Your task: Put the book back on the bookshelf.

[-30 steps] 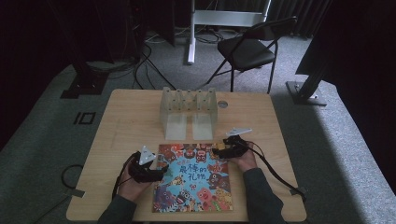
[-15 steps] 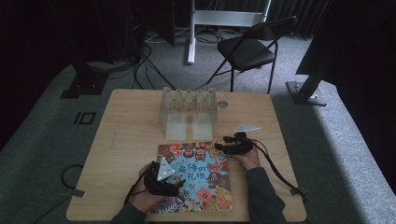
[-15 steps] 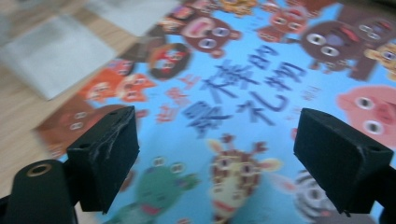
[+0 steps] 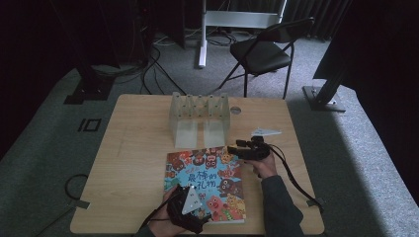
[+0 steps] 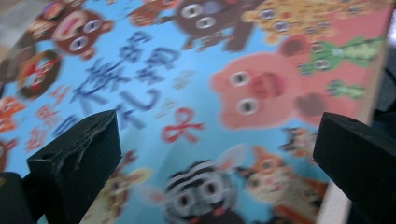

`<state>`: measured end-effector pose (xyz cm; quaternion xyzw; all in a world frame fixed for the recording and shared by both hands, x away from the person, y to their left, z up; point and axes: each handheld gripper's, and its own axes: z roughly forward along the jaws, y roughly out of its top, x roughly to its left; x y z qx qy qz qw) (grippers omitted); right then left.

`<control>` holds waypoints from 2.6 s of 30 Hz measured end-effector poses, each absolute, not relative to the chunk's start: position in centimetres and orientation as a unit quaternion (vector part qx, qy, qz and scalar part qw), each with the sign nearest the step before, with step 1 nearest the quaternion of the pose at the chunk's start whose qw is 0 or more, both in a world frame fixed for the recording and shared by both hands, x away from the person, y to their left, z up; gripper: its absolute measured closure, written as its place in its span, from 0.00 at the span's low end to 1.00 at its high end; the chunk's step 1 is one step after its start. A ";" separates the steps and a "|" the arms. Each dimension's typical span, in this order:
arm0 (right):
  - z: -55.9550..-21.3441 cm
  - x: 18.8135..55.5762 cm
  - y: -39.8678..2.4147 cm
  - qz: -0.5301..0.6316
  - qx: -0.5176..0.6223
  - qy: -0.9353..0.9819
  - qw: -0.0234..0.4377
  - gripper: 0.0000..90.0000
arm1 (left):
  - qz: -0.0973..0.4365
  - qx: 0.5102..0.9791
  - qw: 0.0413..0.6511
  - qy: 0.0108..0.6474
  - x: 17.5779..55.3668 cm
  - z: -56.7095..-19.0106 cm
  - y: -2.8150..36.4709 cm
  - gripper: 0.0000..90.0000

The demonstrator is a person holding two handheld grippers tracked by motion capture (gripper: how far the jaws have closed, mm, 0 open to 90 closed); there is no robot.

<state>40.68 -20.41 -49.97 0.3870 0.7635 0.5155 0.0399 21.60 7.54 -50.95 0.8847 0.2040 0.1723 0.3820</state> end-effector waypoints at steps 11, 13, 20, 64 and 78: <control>-49.2 40.6 -20.2 0.539 0.381 0.751 0.022 0.40 | 0.196 0.893 0.364 0.178 20.1 -52.0 5.1 0.01; -49.0 40.5 -20.1 0.544 0.378 0.749 0.021 0.40 | 0.207 0.891 0.361 0.181 20.0 -52.2 4.7 0.01; -48.8 40.4 -19.9 0.547 0.374 0.749 0.019 0.40 | 0.213 0.882 0.374 0.193 20.4 -52.0 4.8 0.01; -47.2 40.6 -18.3 0.493 0.371 0.786 -0.036 0.64 | 0.171 0.861 0.431 0.209 20.6 -48.4 9.9 0.05; -45.7 40.4 -17.7 0.500 0.371 0.781 -0.039 0.70 | 0.209 0.821 0.417 0.330 25.3 -48.9 16.0 0.06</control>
